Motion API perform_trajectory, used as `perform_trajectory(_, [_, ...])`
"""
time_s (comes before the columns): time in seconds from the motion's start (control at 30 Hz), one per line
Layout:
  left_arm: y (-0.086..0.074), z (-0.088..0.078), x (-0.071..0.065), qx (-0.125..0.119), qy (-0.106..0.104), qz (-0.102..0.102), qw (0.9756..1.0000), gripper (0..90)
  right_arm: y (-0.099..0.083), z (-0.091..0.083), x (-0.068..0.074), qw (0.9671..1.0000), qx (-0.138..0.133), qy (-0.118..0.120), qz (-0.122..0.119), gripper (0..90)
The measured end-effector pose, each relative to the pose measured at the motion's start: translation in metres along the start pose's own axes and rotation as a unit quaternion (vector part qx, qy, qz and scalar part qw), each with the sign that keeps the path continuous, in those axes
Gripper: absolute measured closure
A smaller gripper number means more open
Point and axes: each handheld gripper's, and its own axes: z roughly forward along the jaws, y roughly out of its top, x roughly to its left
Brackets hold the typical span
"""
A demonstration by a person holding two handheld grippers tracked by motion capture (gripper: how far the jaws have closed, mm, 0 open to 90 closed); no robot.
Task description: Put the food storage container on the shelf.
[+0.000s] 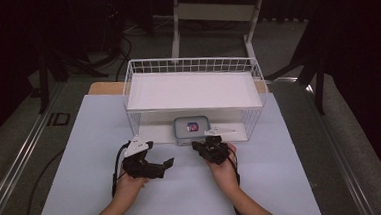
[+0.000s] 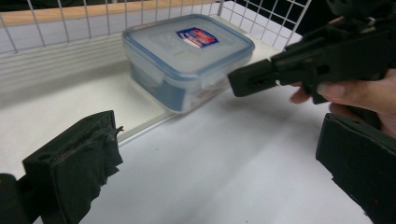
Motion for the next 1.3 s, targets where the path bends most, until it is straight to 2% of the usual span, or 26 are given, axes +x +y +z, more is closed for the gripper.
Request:
perform_trajectory(0.3, [0.000, -0.004, 0.001, -0.016, 0.007, 0.003, 0.9998, 0.5, 0.010, 0.009, -0.001, 0.9999, -0.007, -0.007, -0.009, 90.0])
perform_trajectory(0.47, [-0.001, -0.003, 0.000, -0.014, 0.000, 0.003, 0.9999, 0.5, 0.013, 0.013, -0.007, 0.9999, -0.012, -0.011, 0.005, 90.0])
perform_trajectory(0.5, [-0.001, -0.001, -0.002, -0.010, 0.000, 0.008, 0.9999, 0.5, 0.015, 0.015, -0.010, 0.9998, -0.013, -0.011, 0.010, 90.0])
perform_trajectory(0.67, [-0.001, 0.000, -0.003, -0.010, 0.000, 0.009, 0.9999, 0.5, 0.017, 0.019, -0.014, 0.9997, -0.014, -0.014, 0.016, 90.0])
perform_trajectory(1.03, [-0.003, -0.002, -0.003, -0.005, 0.002, 0.010, 0.9999, 0.5, 0.024, 0.026, -0.012, 0.9997, -0.014, -0.018, 0.012, 90.0])
perform_trajectory(1.3, [-0.004, -0.002, -0.003, -0.010, -0.002, 0.011, 0.9999, 0.5, 0.025, 0.029, -0.009, 0.9997, -0.015, -0.015, 0.013, 88.9])
